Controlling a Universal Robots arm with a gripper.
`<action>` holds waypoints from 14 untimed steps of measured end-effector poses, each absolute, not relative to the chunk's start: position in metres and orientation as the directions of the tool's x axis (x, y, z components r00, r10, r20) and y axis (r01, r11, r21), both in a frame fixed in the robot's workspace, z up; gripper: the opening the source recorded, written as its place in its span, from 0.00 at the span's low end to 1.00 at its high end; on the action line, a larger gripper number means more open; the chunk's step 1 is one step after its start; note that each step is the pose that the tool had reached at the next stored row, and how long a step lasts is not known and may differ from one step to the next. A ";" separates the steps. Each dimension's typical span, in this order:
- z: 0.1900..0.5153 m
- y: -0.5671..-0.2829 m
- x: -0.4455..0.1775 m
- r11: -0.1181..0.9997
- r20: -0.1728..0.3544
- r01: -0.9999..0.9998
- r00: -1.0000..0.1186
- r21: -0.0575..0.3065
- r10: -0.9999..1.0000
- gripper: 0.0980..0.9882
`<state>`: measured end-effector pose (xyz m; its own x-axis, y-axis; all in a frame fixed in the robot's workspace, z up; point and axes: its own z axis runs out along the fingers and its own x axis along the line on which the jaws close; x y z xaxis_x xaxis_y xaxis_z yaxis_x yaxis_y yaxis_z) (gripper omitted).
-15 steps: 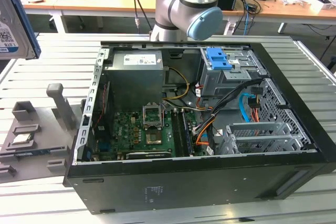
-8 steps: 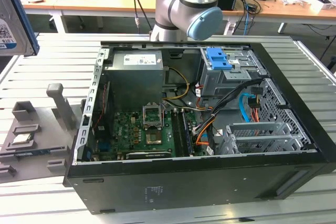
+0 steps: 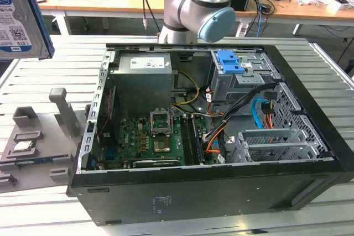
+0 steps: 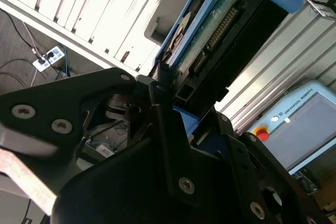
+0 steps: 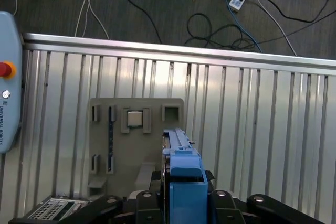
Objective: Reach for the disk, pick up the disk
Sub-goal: 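Pick up the disk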
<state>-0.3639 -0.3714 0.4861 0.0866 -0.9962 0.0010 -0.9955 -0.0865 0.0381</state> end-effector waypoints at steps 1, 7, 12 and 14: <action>0.486 -0.371 -0.360 -0.087 0.001 -0.996 0.087 0.038 -0.996 0.30; 0.486 -0.371 -0.336 -0.086 0.001 -0.996 0.087 0.038 -0.996 0.30; 0.486 -0.371 -0.315 -0.087 0.001 -0.996 0.087 0.038 -0.996 0.30; 0.486 -0.371 -0.305 -0.087 0.001 -0.996 0.087 0.038 -0.996 0.30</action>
